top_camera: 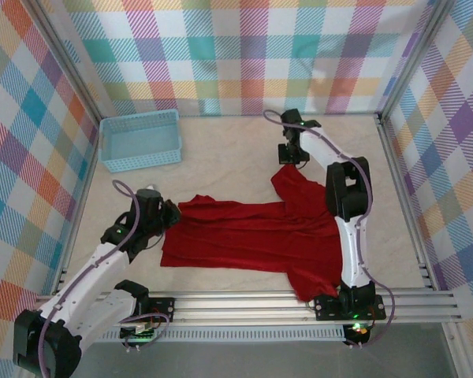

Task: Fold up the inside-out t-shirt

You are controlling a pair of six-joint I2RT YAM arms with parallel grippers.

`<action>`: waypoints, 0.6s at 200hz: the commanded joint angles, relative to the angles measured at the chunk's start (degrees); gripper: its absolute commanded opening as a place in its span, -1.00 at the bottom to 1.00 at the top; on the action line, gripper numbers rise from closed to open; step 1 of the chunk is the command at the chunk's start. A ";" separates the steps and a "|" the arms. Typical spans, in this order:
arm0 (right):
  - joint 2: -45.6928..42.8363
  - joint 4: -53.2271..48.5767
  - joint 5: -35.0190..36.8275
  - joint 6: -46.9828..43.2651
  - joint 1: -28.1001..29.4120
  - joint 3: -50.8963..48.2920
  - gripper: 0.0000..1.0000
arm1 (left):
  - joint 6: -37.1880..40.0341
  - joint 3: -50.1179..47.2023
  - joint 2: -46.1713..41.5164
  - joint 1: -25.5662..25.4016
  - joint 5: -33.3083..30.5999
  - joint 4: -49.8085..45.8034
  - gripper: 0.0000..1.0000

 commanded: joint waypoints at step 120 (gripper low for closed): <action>-53.51 3.56 5.77 7.42 -5.83 -27.46 -1.00 | -0.35 -4.09 -4.32 8.81 14.19 -2.10 -1.00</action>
